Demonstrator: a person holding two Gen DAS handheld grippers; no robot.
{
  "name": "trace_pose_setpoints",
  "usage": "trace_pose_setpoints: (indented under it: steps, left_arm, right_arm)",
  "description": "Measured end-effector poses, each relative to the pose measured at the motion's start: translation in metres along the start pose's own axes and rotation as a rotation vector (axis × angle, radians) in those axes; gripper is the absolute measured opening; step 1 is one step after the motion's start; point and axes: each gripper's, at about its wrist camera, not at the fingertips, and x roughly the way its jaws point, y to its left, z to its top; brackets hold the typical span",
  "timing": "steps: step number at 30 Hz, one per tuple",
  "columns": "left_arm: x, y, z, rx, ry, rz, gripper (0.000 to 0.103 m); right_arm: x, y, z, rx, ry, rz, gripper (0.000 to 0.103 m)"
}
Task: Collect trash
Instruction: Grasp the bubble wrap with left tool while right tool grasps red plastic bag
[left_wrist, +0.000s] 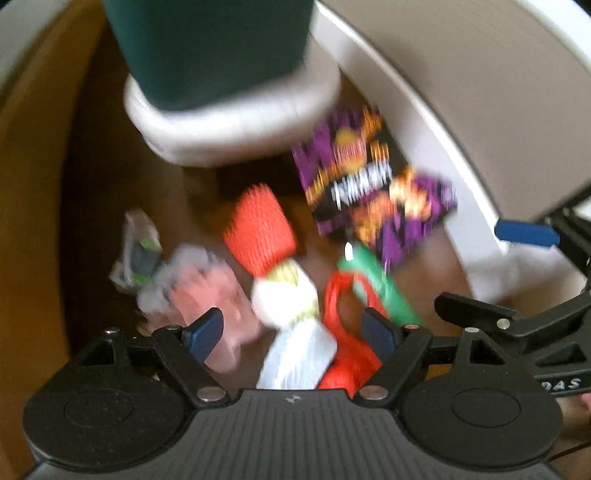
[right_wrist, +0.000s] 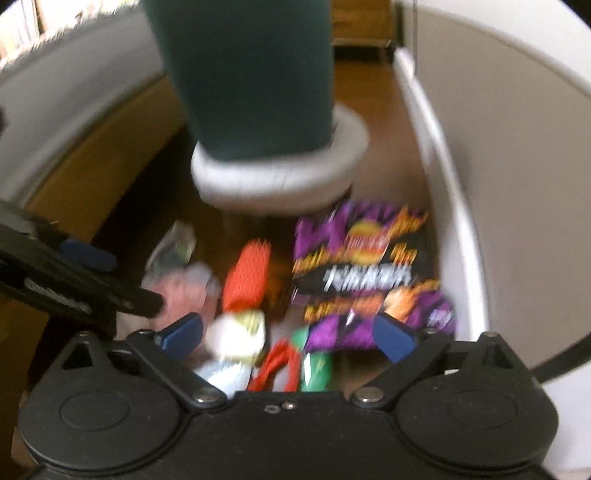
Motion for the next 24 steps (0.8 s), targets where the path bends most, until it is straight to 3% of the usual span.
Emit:
trace_pose_setpoints:
  steps: [5, 9, 13, 24]
  left_arm:
    - [0.043, -0.008, -0.019, 0.075, 0.119, 0.016, 0.081]
    - [0.075, -0.004, -0.032, 0.072, 0.193, 0.006, 0.081]
    - [0.099, -0.001, -0.043, 0.069, 0.229, 0.034, 0.081]
    - [0.144, 0.003, -0.063, 0.05, 0.292, 0.029, 0.082]
  right_arm:
    - [0.018, 0.023, -0.025, -0.086, 0.093, 0.028, 0.094]
    - [0.039, 0.036, -0.044, -0.131, 0.188, 0.063, 0.086]
    - [0.054, 0.052, -0.06, -0.148, 0.26, 0.096, 0.086]
    - [0.1, 0.099, -0.094, -0.25, 0.289, 0.038, 0.077]
